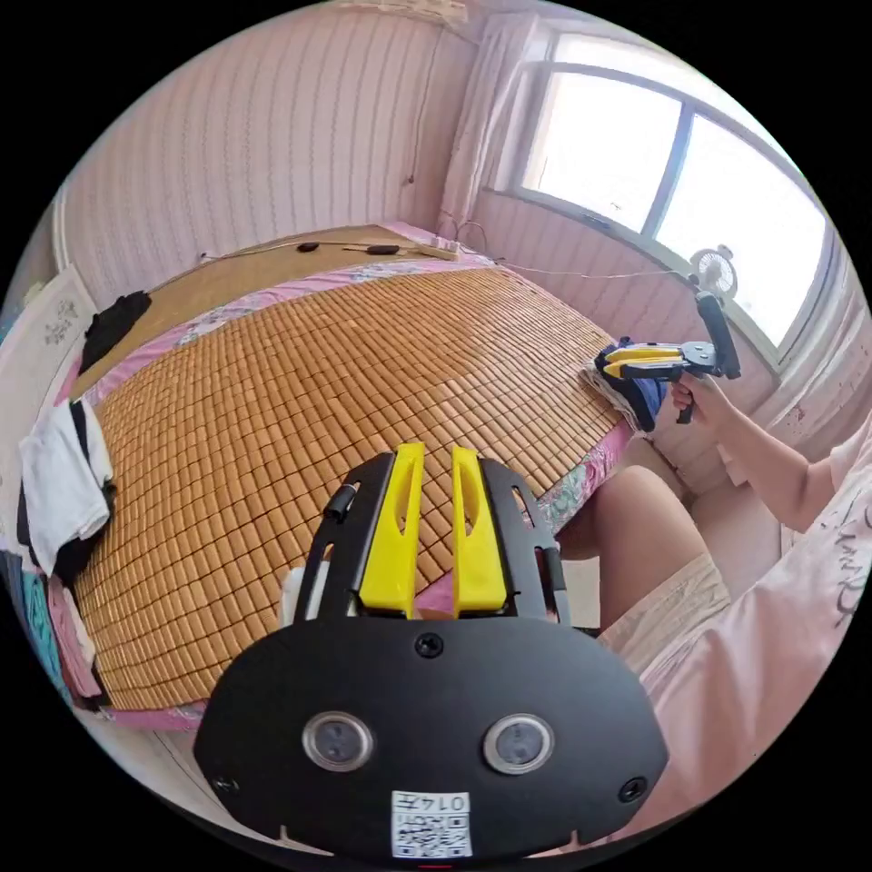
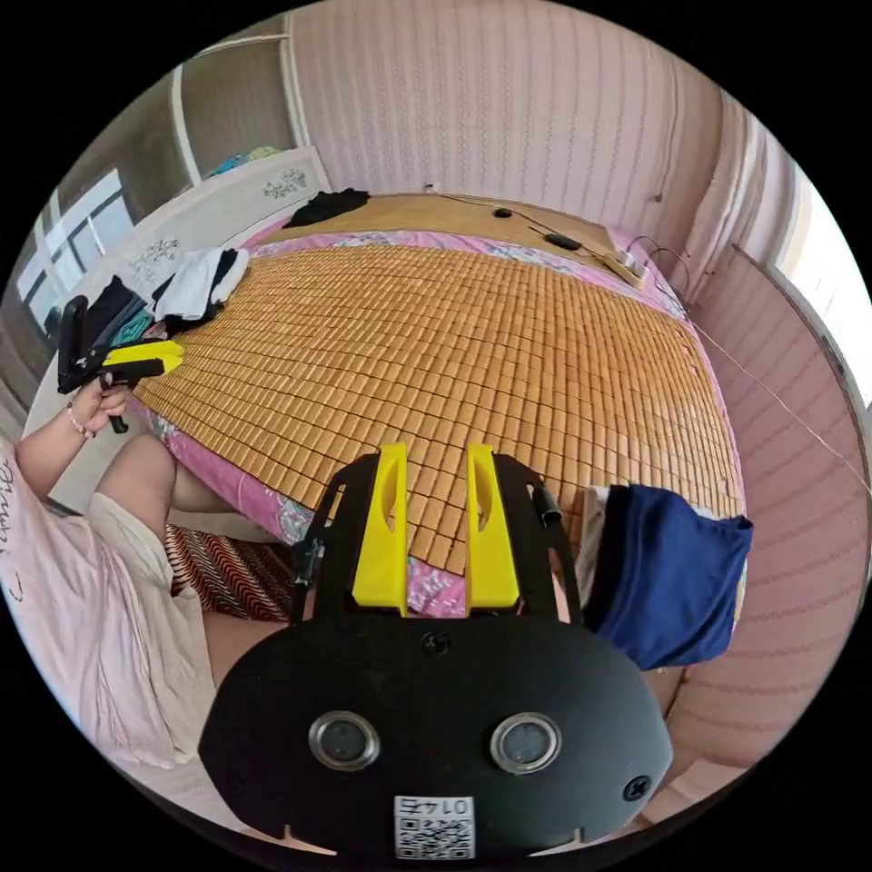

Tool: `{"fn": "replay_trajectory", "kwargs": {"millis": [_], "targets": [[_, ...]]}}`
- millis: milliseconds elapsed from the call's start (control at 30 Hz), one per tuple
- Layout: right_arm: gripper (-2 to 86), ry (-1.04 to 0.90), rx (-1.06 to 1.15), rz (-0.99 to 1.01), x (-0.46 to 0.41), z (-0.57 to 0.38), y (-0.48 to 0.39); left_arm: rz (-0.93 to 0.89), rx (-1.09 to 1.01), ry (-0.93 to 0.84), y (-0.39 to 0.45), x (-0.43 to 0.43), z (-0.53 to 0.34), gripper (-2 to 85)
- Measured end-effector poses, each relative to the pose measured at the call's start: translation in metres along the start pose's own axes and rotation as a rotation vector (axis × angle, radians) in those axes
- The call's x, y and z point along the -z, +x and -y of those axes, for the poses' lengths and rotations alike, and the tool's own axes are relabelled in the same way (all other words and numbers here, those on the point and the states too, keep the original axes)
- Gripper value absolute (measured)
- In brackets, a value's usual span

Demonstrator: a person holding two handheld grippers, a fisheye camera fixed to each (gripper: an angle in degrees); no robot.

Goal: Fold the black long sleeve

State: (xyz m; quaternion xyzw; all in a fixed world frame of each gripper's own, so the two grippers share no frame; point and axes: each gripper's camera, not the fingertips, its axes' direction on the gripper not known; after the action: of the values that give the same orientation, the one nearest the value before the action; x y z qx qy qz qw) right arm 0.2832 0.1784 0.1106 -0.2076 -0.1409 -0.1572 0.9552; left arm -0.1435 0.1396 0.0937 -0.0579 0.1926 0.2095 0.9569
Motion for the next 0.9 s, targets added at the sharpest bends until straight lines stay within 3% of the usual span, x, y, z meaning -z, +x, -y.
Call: {"fn": "replay_trajectory", "kwargs": {"millis": [233, 433, 700, 900], "targets": [[10.5, 0.031, 0.532, 0.291, -0.04, 0.145, -0.244, 0.342, 0.424, 0.165, -0.137, 0.167, -0.168, 5.6], [10.9, 0.072, 0.891, 0.387, -0.049, 0.243, -0.441, 0.562, 0.707, 0.302, -0.223, 0.283, -0.288, 5.1], [11.2, 0.096, 1.113, 0.393, -0.071, 0.33, -0.639, 0.74, 0.839, 0.466, -0.326, 0.397, -0.348, 5.1], [10.8, 0.122, 1.145, 0.438, -0.083, 0.376, -0.755, 0.677, 0.827, 0.455, -0.396, 0.42, -0.347, 6.8]]}}
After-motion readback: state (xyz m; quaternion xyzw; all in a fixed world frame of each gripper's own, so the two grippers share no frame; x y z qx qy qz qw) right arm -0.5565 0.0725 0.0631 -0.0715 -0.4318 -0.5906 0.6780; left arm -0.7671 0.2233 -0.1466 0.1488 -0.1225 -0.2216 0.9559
